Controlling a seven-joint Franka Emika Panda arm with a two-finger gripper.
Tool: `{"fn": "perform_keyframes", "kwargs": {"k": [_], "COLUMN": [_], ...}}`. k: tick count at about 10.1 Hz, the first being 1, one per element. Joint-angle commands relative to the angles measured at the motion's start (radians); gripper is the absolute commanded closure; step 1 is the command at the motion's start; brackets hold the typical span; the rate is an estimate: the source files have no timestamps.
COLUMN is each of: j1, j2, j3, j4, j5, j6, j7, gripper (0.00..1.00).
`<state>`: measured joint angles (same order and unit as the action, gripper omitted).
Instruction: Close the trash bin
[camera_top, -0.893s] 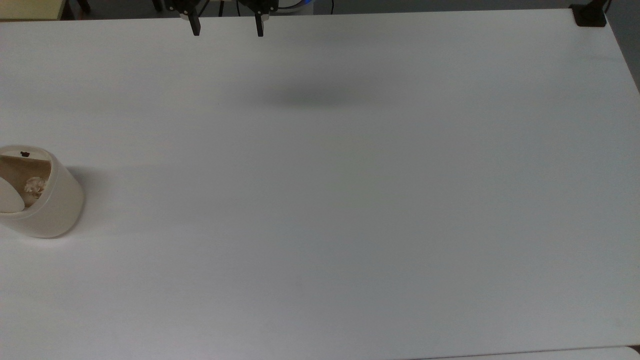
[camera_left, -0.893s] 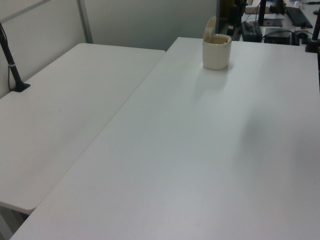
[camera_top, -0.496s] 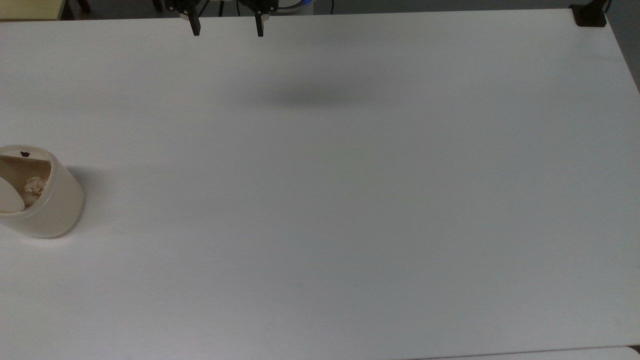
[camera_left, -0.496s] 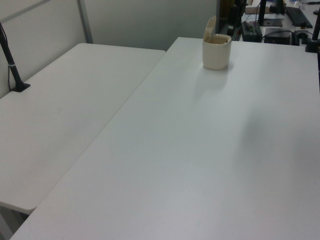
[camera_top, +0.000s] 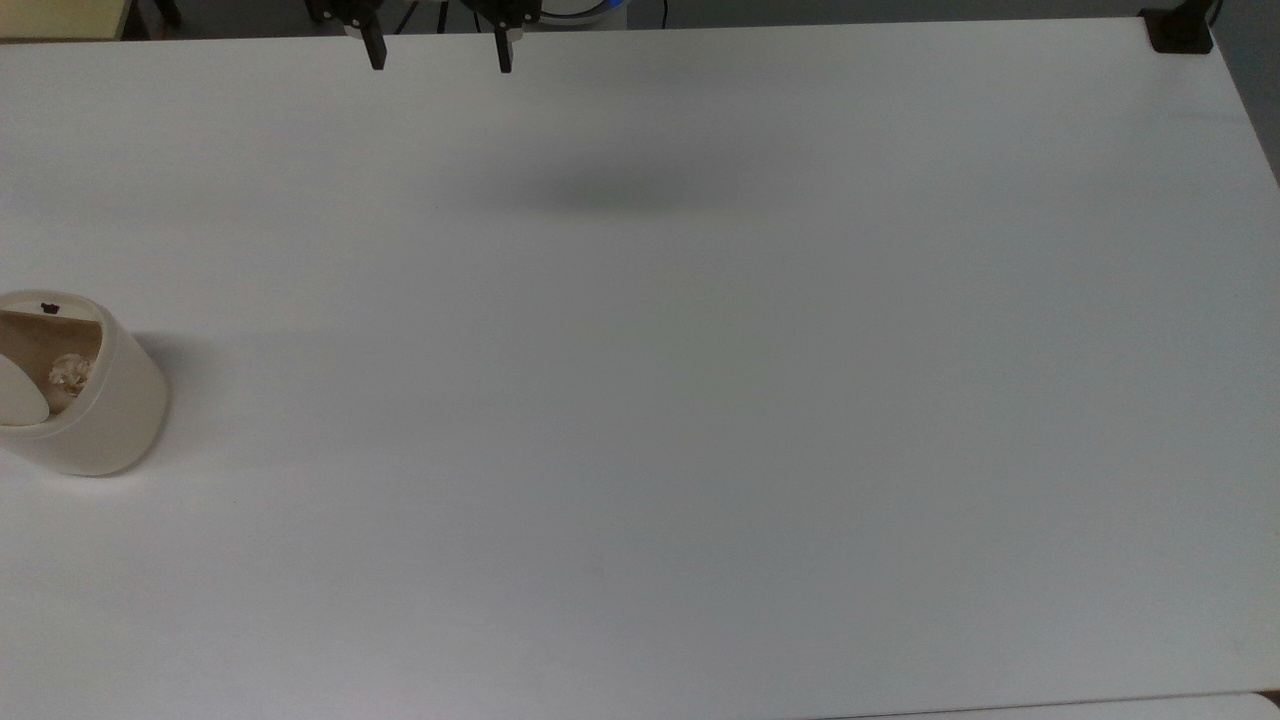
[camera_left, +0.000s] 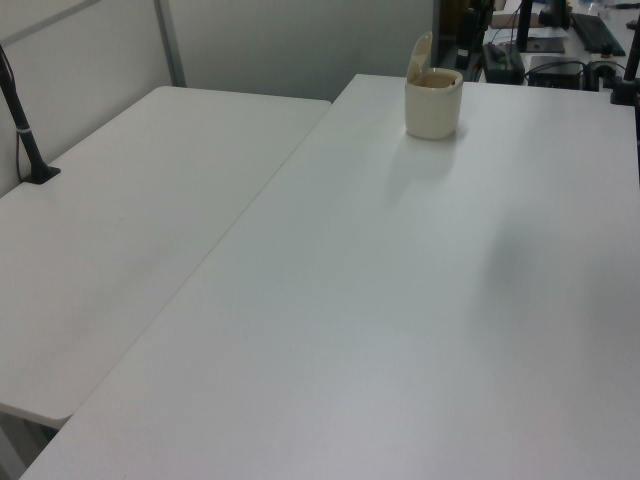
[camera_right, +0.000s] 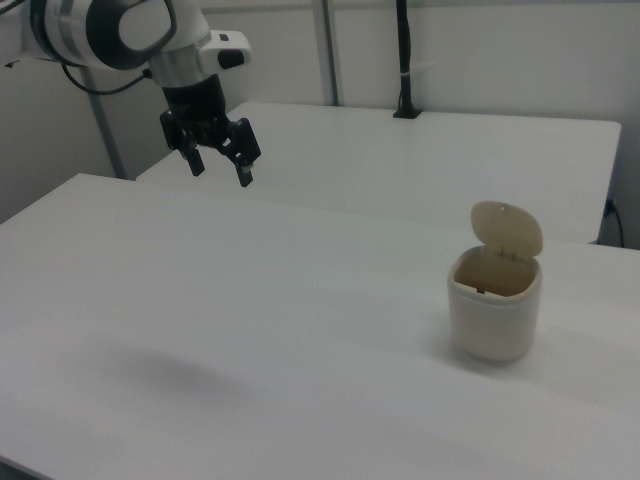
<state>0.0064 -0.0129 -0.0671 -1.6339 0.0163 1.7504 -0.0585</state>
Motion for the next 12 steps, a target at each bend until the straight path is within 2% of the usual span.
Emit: {"fn": "perform_keyframes", "kwargs": {"k": [1, 3, 5, 6, 10, 11, 12], "j1": [-0.031, -0.066, -0.127, -0.161, -0.238, -0.259, -0.282], "j2": [-0.006, 0.013, 0.059, 0.103, 0.295, 0.338, 0.371], "j3": [-0.003, -0.003, -0.011, -0.013, -0.016, -0.016, -0.016], "j4": [-0.011, -0.008, 0.04, 0.058, 0.08, 0.103, 0.139], "j5": [0.001, -0.015, -0.01, -0.006, -0.001, 0.043, 0.123], "j6": [0.03, 0.125, 0.196, 0.313, 0.923, 1.024, 1.046], "j7": [-0.027, -0.018, -0.002, 0.073, 0.536, 0.659, 0.704], "gripper": [0.0, 0.0, 0.06, 0.07, 0.15, 0.15, 0.2]}}
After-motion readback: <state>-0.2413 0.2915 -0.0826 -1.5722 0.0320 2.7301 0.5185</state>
